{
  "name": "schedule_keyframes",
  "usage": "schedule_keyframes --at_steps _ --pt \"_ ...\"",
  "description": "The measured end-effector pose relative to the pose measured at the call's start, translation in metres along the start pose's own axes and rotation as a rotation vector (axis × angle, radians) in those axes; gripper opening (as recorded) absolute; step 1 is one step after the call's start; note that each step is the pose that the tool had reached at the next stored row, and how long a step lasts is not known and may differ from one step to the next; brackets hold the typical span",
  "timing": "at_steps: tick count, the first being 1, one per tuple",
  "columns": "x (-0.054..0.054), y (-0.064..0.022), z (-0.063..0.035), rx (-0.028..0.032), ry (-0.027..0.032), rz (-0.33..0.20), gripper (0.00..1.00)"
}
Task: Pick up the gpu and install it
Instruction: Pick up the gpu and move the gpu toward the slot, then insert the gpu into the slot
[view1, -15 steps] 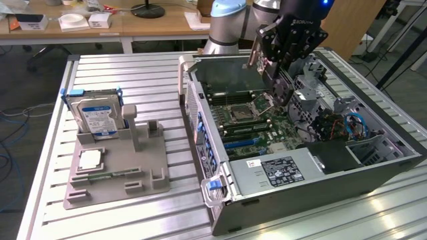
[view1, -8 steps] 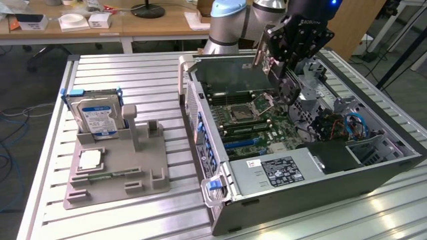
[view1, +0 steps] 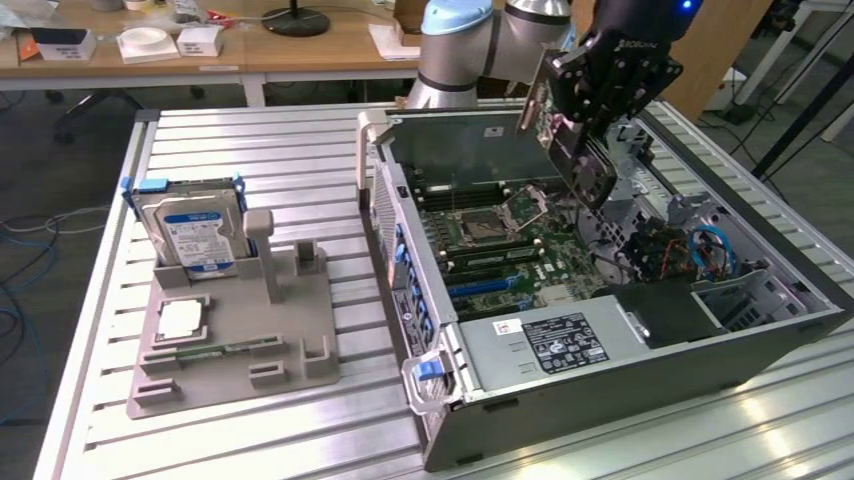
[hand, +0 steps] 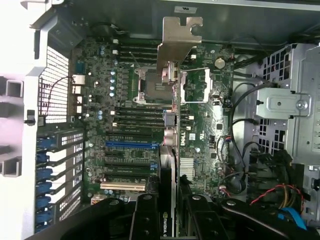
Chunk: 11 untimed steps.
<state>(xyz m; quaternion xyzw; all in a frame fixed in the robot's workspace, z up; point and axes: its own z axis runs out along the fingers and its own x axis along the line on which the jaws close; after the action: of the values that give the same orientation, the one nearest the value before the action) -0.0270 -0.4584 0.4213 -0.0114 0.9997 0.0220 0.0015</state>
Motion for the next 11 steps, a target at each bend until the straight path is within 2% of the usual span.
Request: schedule_keyframes --at_steps 3,11 --pt "-0.0054 -0.0002 0.0000 0.0000 0.0000 -0.003 0.26" --pt "-0.0055 -0.0001 0.0000 0.0000 0.0001 -0.004 0.26"
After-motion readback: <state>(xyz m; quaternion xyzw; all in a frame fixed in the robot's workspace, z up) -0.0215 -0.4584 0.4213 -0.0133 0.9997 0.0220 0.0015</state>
